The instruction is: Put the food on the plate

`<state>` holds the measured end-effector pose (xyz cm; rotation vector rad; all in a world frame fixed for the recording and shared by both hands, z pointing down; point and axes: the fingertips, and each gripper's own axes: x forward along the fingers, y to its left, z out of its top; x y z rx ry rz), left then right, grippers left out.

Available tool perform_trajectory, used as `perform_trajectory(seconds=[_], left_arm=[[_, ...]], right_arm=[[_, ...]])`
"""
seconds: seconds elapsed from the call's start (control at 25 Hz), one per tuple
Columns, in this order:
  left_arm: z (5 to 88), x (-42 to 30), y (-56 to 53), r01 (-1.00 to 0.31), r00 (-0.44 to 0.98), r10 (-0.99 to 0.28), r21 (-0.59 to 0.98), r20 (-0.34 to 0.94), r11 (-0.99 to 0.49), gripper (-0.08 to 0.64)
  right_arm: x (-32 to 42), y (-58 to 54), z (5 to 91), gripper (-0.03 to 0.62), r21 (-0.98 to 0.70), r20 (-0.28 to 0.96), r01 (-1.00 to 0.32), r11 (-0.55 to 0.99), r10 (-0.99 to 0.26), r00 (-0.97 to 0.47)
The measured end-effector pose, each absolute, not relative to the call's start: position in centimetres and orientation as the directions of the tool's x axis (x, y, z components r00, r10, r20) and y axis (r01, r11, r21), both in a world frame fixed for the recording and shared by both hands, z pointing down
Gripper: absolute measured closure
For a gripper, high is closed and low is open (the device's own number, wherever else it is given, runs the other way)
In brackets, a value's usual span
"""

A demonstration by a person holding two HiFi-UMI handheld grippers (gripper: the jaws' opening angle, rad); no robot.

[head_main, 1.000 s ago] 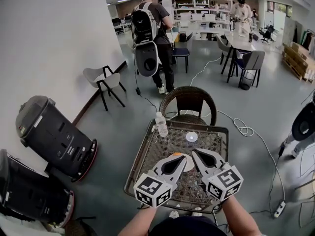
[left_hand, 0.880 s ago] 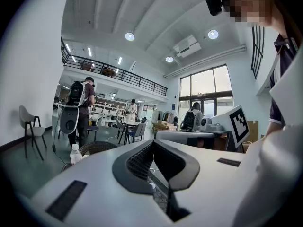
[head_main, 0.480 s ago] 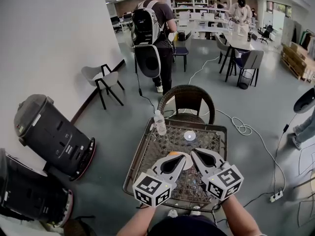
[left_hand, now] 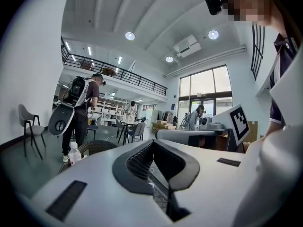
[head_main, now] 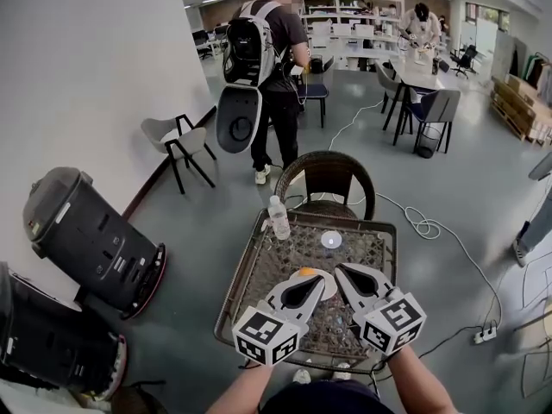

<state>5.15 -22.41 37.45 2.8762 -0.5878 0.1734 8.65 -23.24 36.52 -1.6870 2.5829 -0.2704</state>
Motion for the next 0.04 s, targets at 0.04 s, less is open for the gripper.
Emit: perform_trajectory(seconds=[0.04], left_arm=[[37.45,5.18,-22.4,-0.399,0.914,-0.375,0.172,0.153,-0.901,0.551]], right_arm=[[8.69,-23.25,36.52,0.589,-0.171,0.057,-0.905,0.39,-0.913,-0.404]])
